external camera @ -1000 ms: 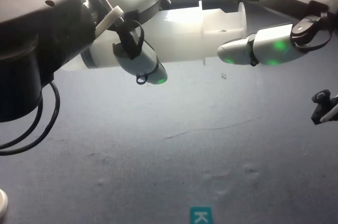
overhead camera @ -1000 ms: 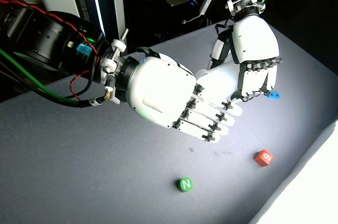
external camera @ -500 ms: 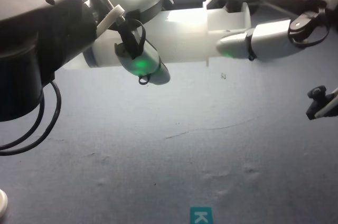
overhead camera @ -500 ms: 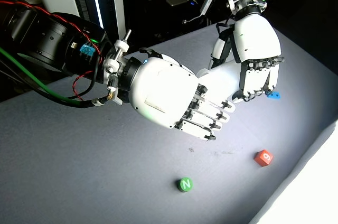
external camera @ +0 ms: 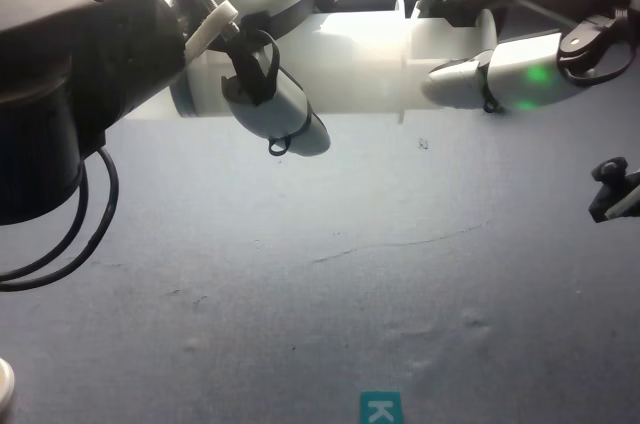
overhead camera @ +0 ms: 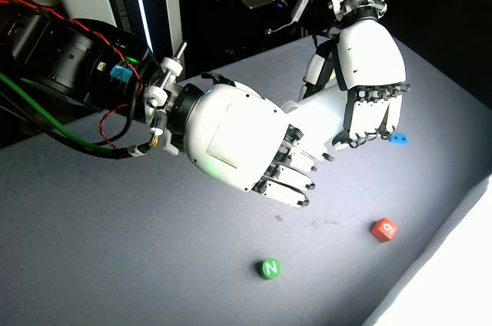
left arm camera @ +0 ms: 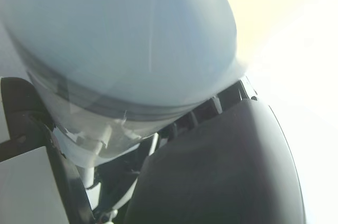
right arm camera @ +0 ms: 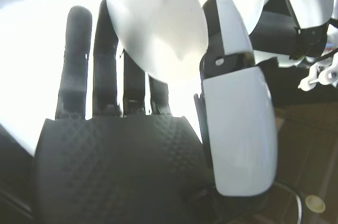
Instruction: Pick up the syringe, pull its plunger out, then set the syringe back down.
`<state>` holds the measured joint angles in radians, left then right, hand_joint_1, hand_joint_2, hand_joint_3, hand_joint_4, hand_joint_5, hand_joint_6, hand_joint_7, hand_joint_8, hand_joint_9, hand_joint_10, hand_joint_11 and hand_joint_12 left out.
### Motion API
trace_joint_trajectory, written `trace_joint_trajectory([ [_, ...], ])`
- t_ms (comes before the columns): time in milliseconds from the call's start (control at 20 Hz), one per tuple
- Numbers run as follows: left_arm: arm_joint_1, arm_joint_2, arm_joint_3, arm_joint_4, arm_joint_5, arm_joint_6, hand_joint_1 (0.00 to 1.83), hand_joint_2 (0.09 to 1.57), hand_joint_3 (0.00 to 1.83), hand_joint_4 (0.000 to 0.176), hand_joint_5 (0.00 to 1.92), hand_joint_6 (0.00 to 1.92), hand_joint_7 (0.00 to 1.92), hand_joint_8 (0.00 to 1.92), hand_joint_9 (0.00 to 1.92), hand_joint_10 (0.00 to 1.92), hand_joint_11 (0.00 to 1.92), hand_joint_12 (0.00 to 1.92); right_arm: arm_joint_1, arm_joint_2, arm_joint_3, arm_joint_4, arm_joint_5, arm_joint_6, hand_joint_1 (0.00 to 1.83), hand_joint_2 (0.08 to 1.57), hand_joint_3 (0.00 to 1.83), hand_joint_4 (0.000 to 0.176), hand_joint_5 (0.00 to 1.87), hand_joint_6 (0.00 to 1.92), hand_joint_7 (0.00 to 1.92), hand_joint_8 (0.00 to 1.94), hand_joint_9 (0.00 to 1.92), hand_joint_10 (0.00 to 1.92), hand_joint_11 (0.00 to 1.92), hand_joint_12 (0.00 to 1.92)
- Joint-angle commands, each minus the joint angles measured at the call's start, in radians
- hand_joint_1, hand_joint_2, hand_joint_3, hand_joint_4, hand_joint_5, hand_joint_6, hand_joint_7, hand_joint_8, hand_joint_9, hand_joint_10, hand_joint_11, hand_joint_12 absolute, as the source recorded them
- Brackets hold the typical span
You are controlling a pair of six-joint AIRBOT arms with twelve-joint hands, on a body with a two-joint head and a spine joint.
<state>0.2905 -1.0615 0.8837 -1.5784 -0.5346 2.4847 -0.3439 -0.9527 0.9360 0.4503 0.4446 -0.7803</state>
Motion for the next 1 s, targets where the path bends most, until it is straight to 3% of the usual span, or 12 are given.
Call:
trace_joint_trajectory([
  [0,-0.018,0.006,0.007,0.069,-0.041,0.01,1.21,1.14,0.0,0.026,0.94,1.08,0.94,1.06,0.82,0.88,0.46,1.37,0.011,0.014,-0.005,-0.02,0.096,0.001,1.19,1.24,0.0,0.0,0.82,1.13,0.72,1.59,0.54,1.56,0.24,1.73],
  [50,-0.019,0.007,0.007,0.069,-0.041,0.01,1.33,1.14,0.0,0.0,0.91,1.11,0.96,1.02,0.78,1.25,0.45,1.4,0.011,0.021,-0.01,-0.02,0.096,-0.001,1.18,1.23,0.0,0.0,0.81,1.15,0.74,1.55,0.56,1.53,0.24,1.72],
  [100,-0.02,0.007,0.007,0.069,-0.041,0.01,1.35,1.15,0.0,0.0,0.89,1.15,0.94,1.03,0.76,1.34,0.44,1.41,0.011,0.028,-0.014,-0.02,0.096,-0.004,1.19,1.22,0.0,0.0,0.85,1.1,0.77,1.5,0.59,1.5,0.25,1.7],
  [250,-0.022,0.007,0.006,0.069,-0.041,0.01,1.36,1.15,0.0,0.0,0.9,1.13,0.95,1.02,0.77,1.35,0.46,1.39,0.013,0.049,-0.024,-0.02,0.096,-0.013,1.18,1.22,0.0,0.0,0.83,1.14,0.77,1.5,0.58,1.5,0.24,1.7],
  [300,-0.022,0.007,0.006,0.069,-0.041,0.01,1.25,1.12,0.0,0.0,0.97,1.05,1.0,0.95,0.83,0.99,0.49,1.31,0.018,0.059,-0.028,-0.02,0.096,-0.013,1.2,1.21,0.0,0.0,0.86,1.08,0.76,1.53,0.58,1.51,0.25,1.71],
  [350,-0.022,0.007,0.006,0.069,-0.041,0.01,1.22,1.13,0.0,0.016,0.95,1.08,0.97,0.99,0.84,0.86,0.47,1.33,0.024,0.071,-0.034,-0.02,0.096,-0.013,1.19,1.21,0.0,0.0,0.87,1.08,0.75,1.52,0.58,1.51,0.25,1.71],
  [450,-0.024,0.007,0.007,0.069,-0.044,0.01,1.21,1.13,0.0,0.026,0.94,1.08,0.95,1.04,0.85,0.84,0.46,1.36,0.035,0.096,-0.047,-0.02,0.094,-0.013,1.19,1.21,0.0,0.0,0.86,1.09,0.76,1.51,0.58,1.51,0.24,1.71],
  [800,-0.024,0.007,0.005,0.068,-0.045,0.01,1.2,1.15,0.0,0.021,0.91,1.15,0.93,1.05,0.83,0.81,0.43,1.34,0.049,0.144,-0.059,-0.02,0.08,-0.014,1.19,1.22,0.0,0.0,0.84,1.11,0.76,1.52,0.58,1.51,0.23,1.73],
  [850,-0.024,0.007,0.005,0.068,-0.045,0.01,1.21,1.12,0.0,0.023,0.97,1.06,0.98,0.97,0.87,0.8,0.48,1.32,0.049,0.151,-0.06,-0.02,0.08,-0.014,1.3,1.23,0.0,0.0,0.8,1.16,0.75,1.5,0.6,1.57,0.22,1.73],
  [950,-0.024,0.007,0.005,0.068,-0.045,0.01,1.21,1.13,0.0,0.023,0.93,1.11,0.95,1.03,0.85,0.79,0.46,1.31,0.052,0.164,-0.06,-0.02,0.077,-0.014,1.19,1.22,0.0,0.0,0.83,1.12,0.75,1.53,0.57,1.54,0.24,1.74],
])
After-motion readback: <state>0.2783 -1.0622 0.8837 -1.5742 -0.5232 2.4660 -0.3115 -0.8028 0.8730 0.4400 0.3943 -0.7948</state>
